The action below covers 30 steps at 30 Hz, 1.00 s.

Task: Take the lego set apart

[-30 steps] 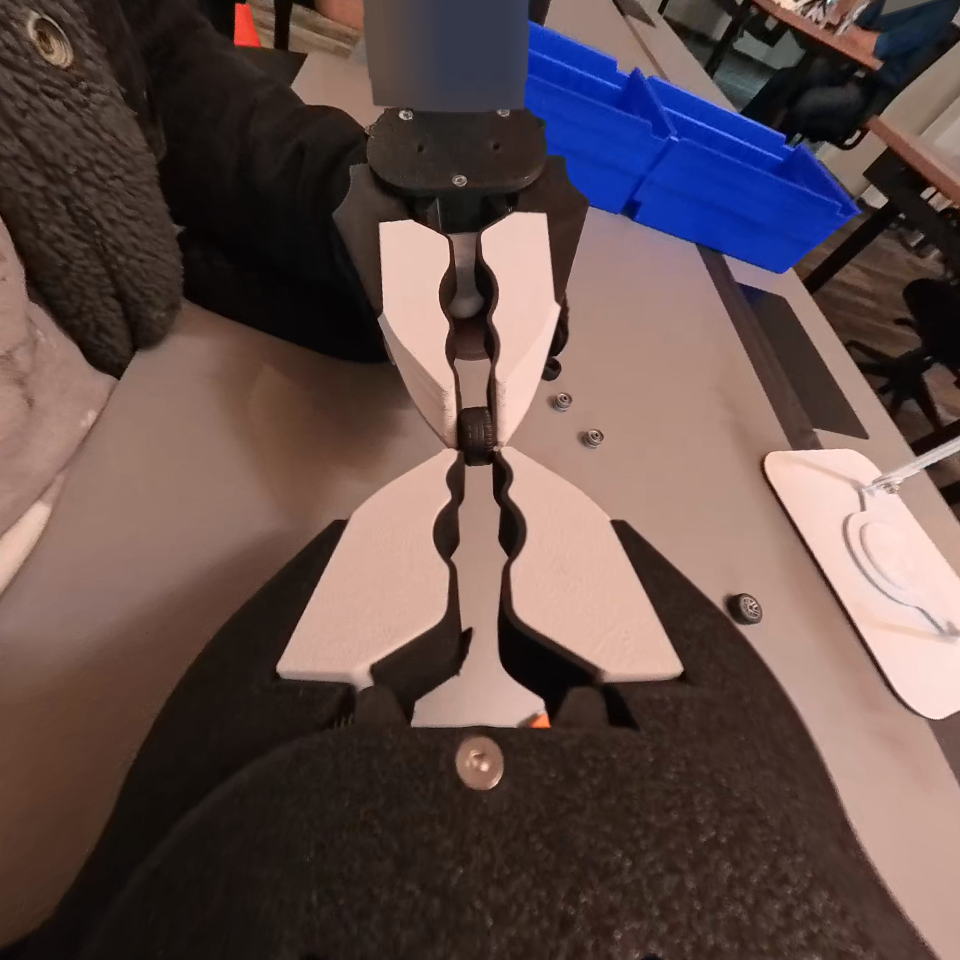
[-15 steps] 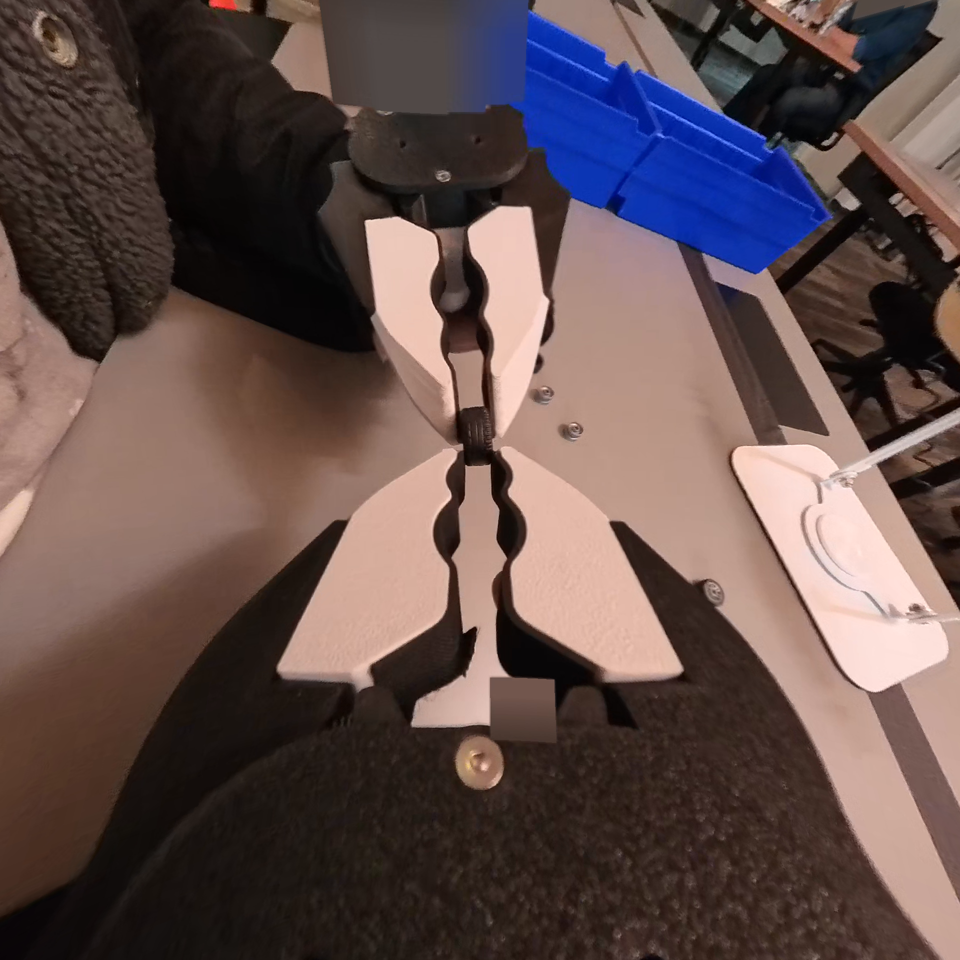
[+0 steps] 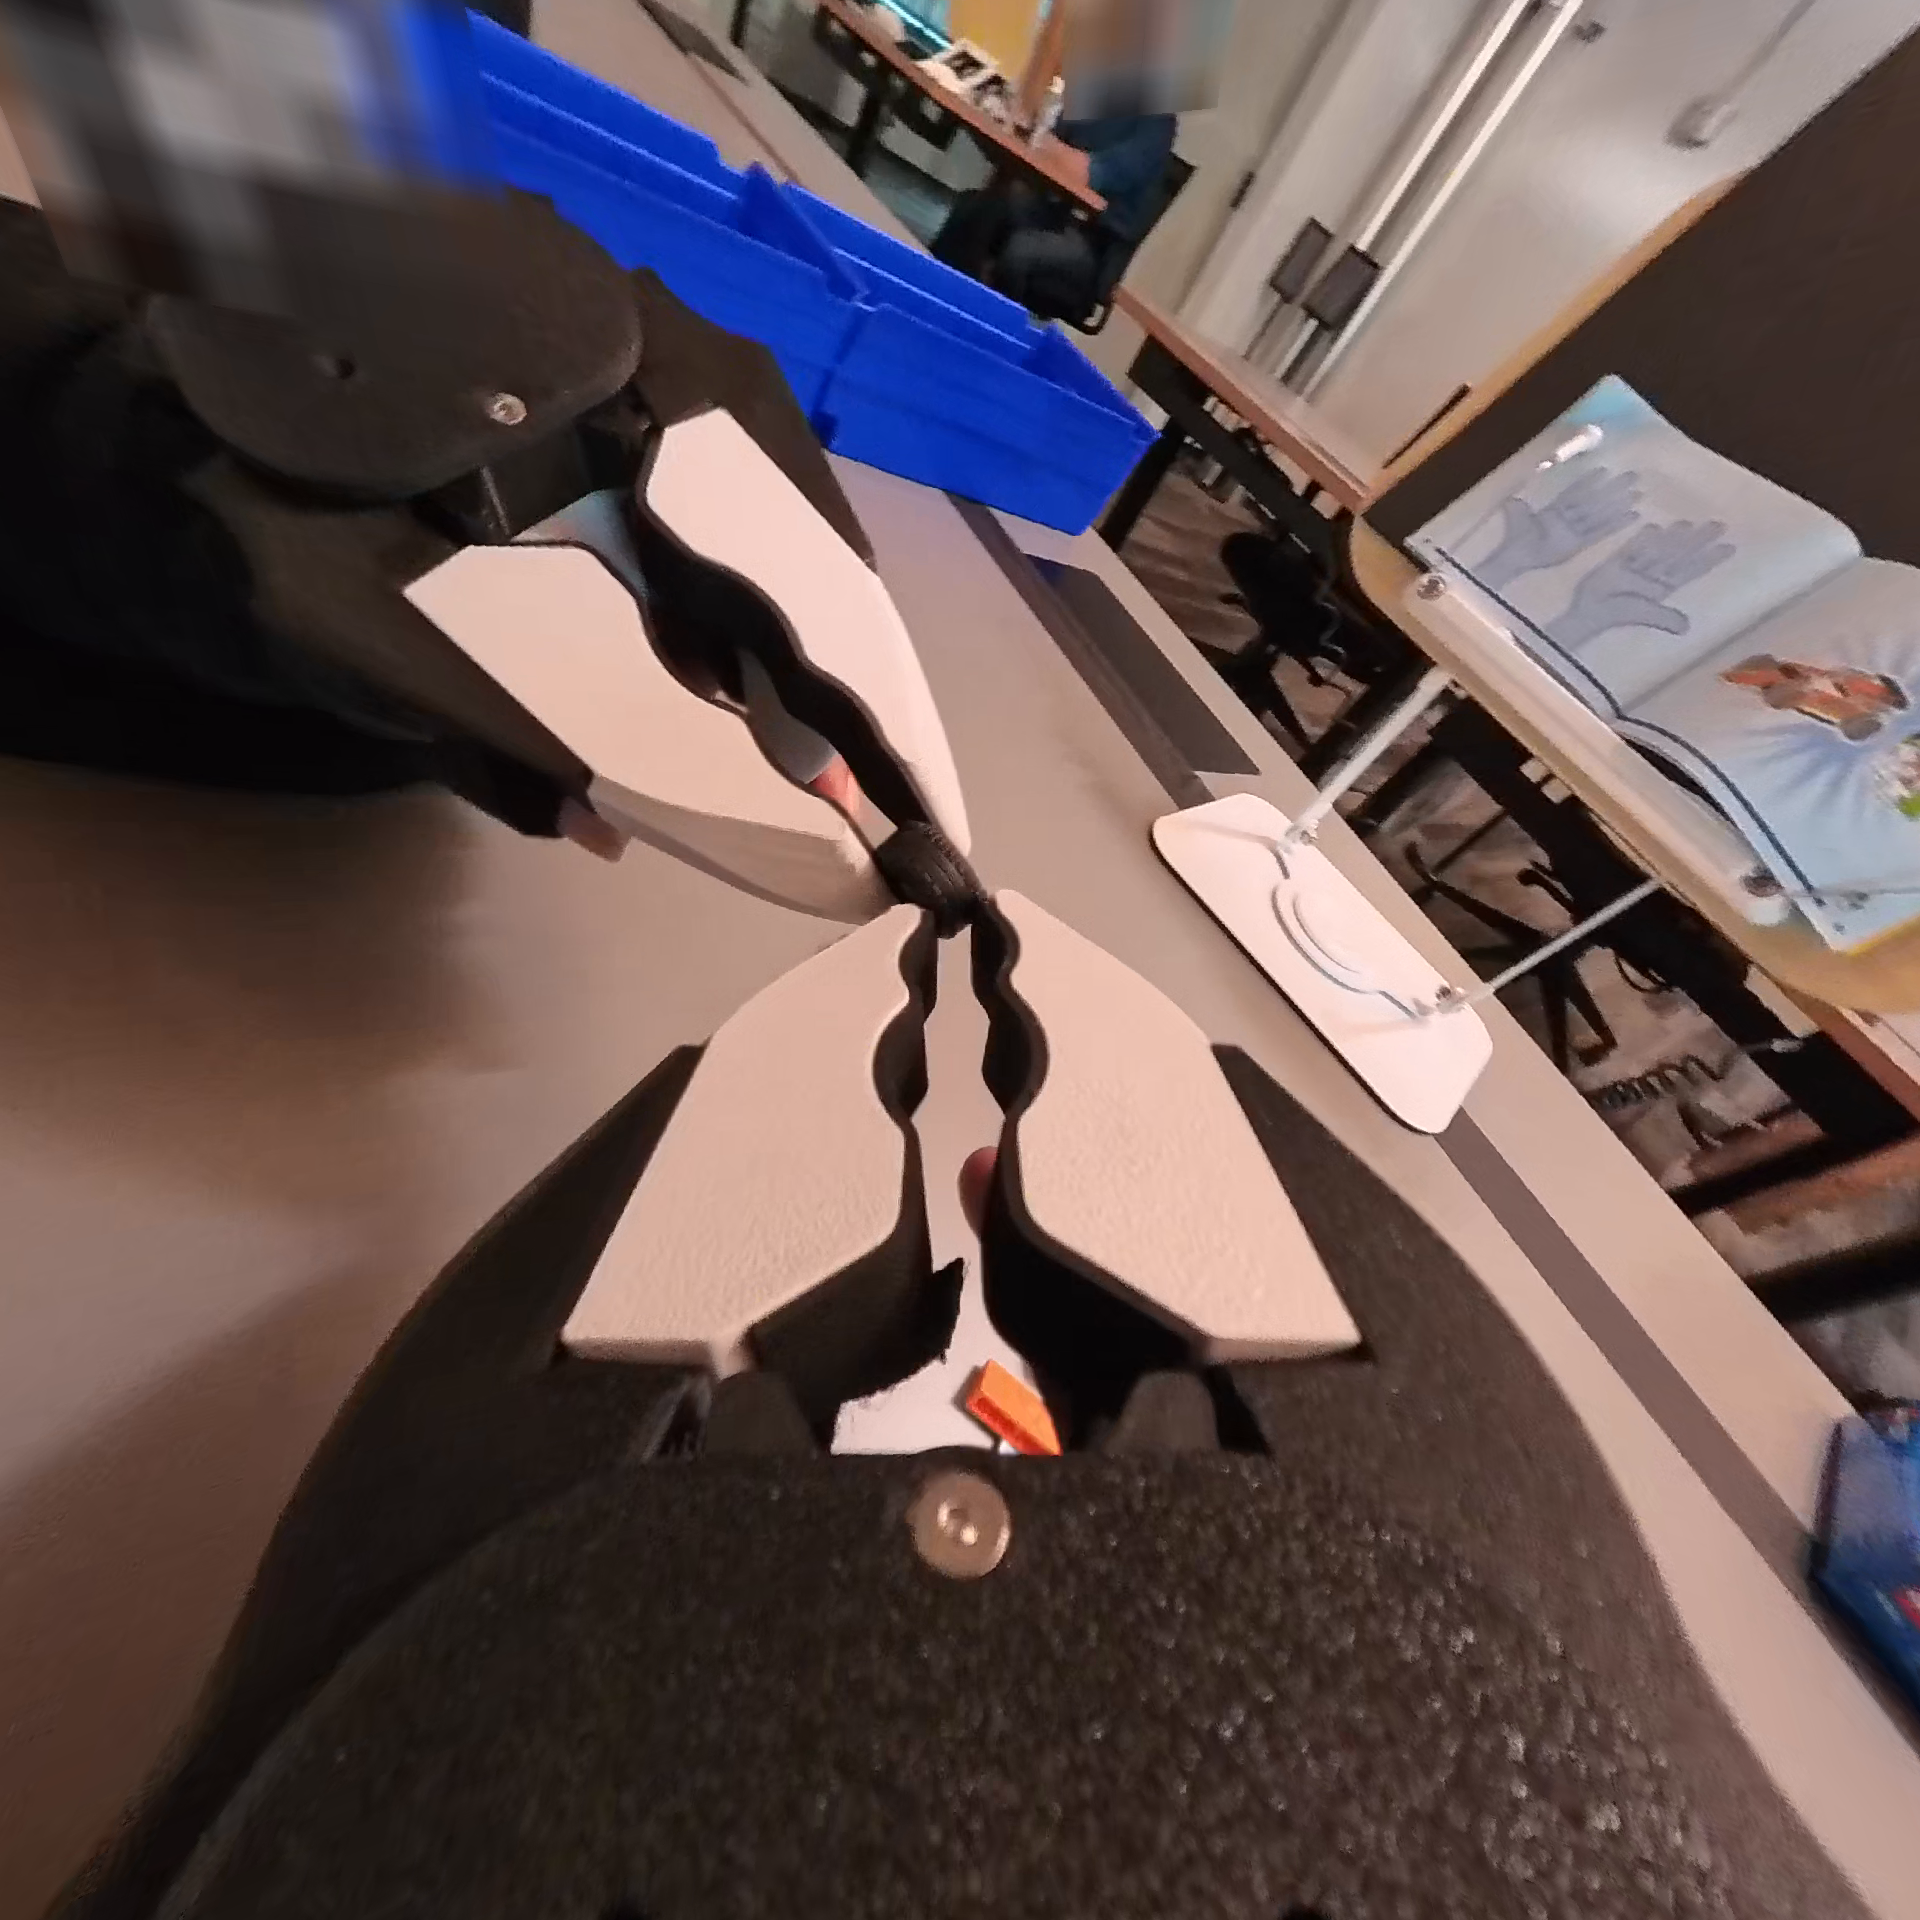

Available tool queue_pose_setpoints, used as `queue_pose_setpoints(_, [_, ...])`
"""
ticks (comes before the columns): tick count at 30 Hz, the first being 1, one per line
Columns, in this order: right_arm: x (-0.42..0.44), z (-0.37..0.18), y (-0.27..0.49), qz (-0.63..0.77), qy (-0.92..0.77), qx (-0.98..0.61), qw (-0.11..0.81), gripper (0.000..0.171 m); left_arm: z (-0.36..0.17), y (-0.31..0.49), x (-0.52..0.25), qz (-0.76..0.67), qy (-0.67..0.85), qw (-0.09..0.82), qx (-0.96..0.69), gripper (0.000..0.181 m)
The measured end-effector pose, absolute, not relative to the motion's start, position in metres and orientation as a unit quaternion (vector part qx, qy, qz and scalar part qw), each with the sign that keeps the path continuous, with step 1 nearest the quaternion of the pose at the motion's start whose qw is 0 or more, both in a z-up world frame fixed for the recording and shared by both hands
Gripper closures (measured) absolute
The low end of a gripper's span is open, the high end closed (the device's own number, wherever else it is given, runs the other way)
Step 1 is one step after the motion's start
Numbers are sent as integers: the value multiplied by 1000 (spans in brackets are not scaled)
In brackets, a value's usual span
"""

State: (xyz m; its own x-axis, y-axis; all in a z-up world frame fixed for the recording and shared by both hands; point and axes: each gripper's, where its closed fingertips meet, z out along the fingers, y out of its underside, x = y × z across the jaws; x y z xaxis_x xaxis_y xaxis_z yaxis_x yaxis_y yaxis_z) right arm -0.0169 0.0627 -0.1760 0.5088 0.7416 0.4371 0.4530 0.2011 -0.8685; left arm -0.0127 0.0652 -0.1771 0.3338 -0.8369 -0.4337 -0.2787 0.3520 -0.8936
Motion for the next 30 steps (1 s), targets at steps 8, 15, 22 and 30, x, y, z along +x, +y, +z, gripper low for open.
queue_pose_setpoints(8, [-32,-156,48,139,-499,-575,634,171,-181,70,-7,-245,526,606,-544,170])
queue_pose_setpoints(15, [-15,-159,51,197,-516,-582,597,165,-175,64,-12,-241,562,609,-505,170])
queue_pose_setpoints(22, [-31,-173,37,148,-663,-536,501,156,-190,55,-8,-205,612,581,-495,170])
queue_pose_setpoints(30, [-30,-172,41,191,-650,-538,502,162,-192,55,-8,-227,611,565,-506,169])
